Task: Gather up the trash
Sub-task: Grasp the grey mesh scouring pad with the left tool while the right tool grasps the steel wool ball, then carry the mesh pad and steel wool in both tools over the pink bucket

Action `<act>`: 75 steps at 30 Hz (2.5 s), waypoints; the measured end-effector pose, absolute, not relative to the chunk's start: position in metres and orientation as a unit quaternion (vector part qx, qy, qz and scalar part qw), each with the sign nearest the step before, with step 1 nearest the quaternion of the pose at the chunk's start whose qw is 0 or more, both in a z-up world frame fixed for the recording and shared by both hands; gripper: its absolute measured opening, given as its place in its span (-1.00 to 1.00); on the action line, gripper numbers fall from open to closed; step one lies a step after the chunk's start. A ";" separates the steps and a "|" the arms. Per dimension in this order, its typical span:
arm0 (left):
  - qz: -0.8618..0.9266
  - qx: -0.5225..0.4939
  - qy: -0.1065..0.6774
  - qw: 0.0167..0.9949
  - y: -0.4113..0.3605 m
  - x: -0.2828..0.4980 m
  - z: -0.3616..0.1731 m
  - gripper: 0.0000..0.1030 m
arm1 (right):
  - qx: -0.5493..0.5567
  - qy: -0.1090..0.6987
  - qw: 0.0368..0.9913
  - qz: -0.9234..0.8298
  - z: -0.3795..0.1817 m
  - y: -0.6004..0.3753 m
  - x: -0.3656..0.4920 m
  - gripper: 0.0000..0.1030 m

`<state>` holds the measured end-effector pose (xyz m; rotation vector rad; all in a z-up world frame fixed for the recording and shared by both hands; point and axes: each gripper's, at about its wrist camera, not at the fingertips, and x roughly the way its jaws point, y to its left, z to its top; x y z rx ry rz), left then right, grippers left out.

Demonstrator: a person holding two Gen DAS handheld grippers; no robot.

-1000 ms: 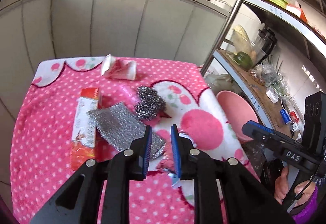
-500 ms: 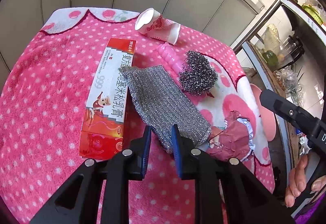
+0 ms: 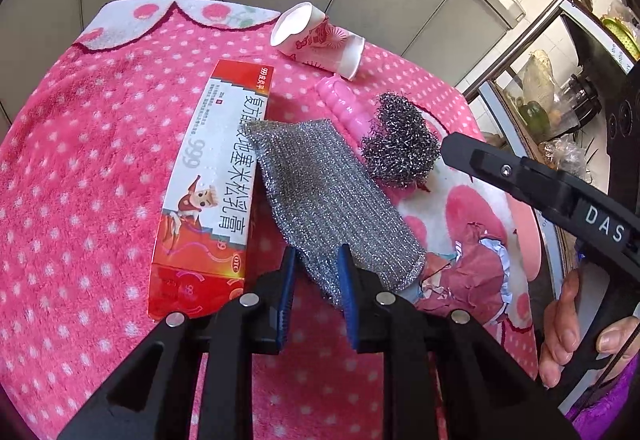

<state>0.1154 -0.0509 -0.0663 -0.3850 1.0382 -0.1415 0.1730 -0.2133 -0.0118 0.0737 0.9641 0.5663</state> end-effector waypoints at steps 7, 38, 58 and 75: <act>-0.061 -0.199 0.502 0.840 -0.047 0.113 -0.065 -0.59 | 0.020 0.481 0.838 0.256 -0.028 -0.207 0.192 -0.22; -0.103 -0.135 0.350 0.921 -0.061 0.076 0.058 -0.95 | 0.079 0.344 0.904 0.242 0.056 -0.289 0.123 -0.98; -0.283 -0.034 0.373 0.883 -0.289 0.133 0.060 -0.95 | 0.180 0.337 0.923 0.040 0.017 -0.483 0.096 -0.98; -0.292 0.010 0.457 0.840 -0.366 0.184 -0.029 -0.94 | 0.199 0.395 0.897 -0.015 -0.063 -0.520 0.125 -0.98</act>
